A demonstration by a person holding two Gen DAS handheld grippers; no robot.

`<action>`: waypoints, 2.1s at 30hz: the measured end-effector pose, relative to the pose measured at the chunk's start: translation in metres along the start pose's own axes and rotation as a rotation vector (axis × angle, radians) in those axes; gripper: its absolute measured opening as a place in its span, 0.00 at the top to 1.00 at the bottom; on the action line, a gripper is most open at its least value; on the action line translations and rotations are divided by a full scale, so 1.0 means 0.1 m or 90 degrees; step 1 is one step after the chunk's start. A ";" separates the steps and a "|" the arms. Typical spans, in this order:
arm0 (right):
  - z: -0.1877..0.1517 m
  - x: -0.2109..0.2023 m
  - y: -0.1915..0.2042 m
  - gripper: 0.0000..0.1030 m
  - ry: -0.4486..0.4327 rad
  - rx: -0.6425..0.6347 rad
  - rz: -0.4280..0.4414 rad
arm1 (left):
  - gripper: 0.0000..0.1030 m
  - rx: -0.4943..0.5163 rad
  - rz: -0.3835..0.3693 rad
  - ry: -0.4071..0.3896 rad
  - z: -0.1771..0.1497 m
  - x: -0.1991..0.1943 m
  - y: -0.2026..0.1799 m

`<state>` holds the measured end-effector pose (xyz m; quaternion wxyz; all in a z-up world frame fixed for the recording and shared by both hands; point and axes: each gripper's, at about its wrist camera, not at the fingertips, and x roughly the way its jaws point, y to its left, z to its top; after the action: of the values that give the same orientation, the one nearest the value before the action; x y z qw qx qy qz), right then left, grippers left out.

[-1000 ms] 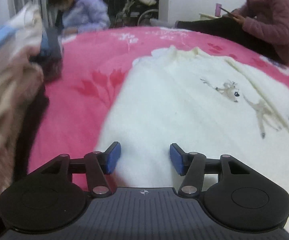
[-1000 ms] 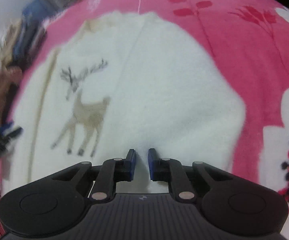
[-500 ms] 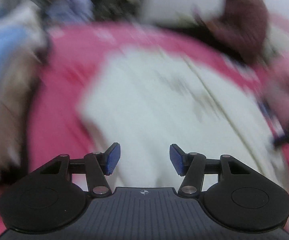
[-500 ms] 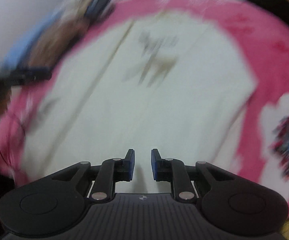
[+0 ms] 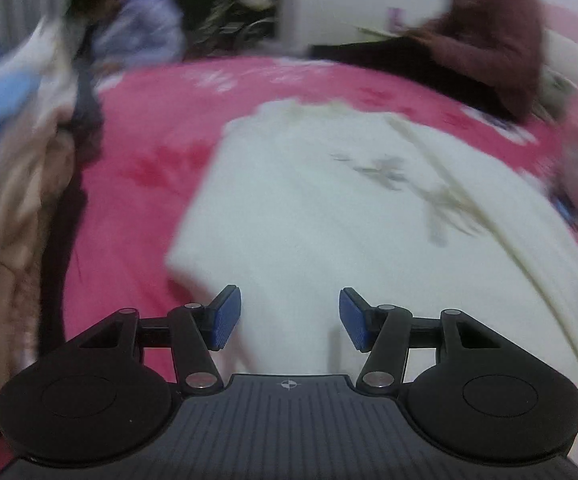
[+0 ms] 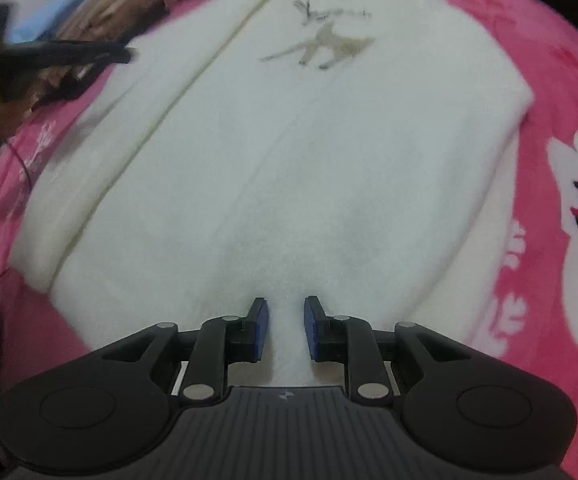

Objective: Fold clothes

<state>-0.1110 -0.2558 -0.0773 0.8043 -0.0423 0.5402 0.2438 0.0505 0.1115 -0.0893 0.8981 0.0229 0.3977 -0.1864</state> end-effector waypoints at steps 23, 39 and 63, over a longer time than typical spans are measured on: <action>-0.09 0.01 -0.10 0.79 -0.025 0.050 0.024 | 0.39 0.027 -0.173 0.073 -0.09 -0.54 -0.24; 0.04 -0.23 0.10 0.77 -0.038 0.009 0.006 | 0.31 0.361 -0.245 0.210 -0.52 -0.96 -1.17; 2.20 0.14 -0.81 0.60 -0.171 -0.046 -0.089 | 0.16 -0.033 0.024 -0.023 1.18 0.52 -0.04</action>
<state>0.1153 -0.2488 -0.0151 0.8823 -0.0759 0.4142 0.2102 0.1643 0.0690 -0.0454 0.9089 0.0040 0.3852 -0.1593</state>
